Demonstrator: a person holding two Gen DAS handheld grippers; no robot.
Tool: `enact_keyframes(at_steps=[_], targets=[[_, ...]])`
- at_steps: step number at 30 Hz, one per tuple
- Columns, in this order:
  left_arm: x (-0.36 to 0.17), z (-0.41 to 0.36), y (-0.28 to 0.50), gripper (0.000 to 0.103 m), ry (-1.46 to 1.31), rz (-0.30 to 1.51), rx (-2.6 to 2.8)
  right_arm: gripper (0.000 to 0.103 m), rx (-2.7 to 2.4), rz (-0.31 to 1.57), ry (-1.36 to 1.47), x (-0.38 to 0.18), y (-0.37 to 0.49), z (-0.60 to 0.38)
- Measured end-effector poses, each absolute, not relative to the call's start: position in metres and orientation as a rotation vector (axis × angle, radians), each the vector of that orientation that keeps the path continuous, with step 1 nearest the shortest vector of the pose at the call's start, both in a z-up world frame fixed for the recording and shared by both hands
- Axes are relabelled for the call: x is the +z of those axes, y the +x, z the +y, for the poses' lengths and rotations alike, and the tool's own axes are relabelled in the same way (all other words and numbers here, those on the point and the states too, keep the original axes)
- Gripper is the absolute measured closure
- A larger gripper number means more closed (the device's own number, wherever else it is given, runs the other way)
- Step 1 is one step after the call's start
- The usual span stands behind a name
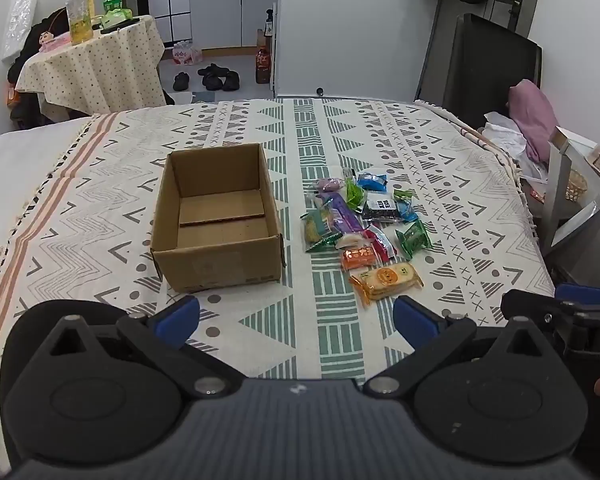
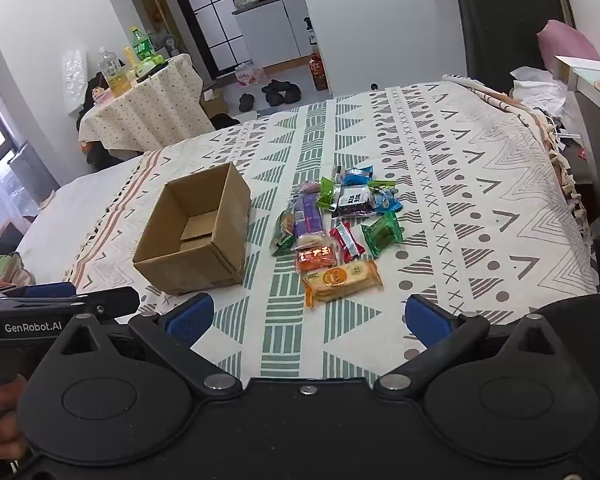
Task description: Organize snacks
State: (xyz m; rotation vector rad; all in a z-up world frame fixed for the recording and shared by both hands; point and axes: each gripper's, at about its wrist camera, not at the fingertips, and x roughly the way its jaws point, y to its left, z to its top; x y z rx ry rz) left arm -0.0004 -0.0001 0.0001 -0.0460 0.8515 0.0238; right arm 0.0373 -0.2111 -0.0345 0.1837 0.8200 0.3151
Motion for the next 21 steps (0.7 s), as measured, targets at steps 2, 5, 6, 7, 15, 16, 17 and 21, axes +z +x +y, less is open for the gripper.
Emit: enact_keyframes(at_steps=[2,5,6,7,15,16,17,21], targets=[[0.0,0.0,0.0,0.0,-0.046,0.852,0.023,0.0,0.317,0.819,0.177,-0.034,0.039,-0.21],[0.002,-0.003,-0.002,0.0,-0.038,0.845,0.016,0.0,0.313,0.803,0.153,-0.029,0.035,-0.204],[0.005,-0.001,-0.003,0.0,-0.04,0.843,0.013,0.0,0.32,0.796,0.161,-0.029,0.035,-0.207],[0.006,-0.002,-0.003,0.0,-0.039,0.842,0.011,0.0,0.318,0.795,0.163,-0.028,0.035,-0.207],[0.007,-0.006,-0.003,0.0,-0.03,0.838,-0.007,0.0,0.324,0.794,0.164,-0.025,0.037,-0.208],[0.007,-0.006,-0.004,0.0,-0.034,0.837,-0.007,0.0,0.328,0.792,0.161,-0.025,0.036,-0.207],[0.007,-0.006,-0.004,0.0,-0.035,0.836,-0.008,0.0,0.331,0.789,0.158,-0.025,0.036,-0.206],[0.007,-0.004,-0.004,0.0,-0.038,0.839,-0.013,0.0,0.336,0.786,0.157,-0.024,0.034,-0.205]])
